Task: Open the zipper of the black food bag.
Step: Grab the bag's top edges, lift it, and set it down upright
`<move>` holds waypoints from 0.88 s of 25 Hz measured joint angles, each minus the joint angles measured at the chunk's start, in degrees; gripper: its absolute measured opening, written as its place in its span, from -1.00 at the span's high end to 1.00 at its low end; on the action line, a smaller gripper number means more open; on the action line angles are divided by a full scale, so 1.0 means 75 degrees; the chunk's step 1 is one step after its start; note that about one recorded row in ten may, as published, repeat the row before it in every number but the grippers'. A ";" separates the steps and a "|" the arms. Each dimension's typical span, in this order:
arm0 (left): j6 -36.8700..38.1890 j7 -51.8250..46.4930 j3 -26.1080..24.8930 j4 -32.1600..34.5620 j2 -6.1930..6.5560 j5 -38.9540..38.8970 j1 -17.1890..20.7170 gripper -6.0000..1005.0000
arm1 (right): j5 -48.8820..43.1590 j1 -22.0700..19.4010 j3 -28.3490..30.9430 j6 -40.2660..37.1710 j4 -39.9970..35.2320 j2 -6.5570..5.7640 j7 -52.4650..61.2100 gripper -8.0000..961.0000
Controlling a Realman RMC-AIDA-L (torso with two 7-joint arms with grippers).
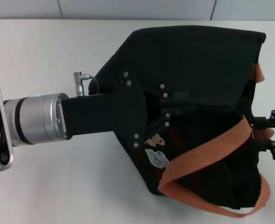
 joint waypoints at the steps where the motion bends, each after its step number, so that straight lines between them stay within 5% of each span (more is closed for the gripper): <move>1: 0.0000 0.0000 0.0000 0.0000 0.0000 0.0001 0.0001 0.80 | 0.0010 -0.0016 0.0005 -0.0017 -0.0035 -0.0002 -0.0008 0.05; 22: 0.0001 0.0000 0.0012 0.0001 0.0000 0.0012 -0.0011 0.80 | -0.0038 0.0134 -0.0429 0.0158 -0.0101 0.0021 -0.0077 0.09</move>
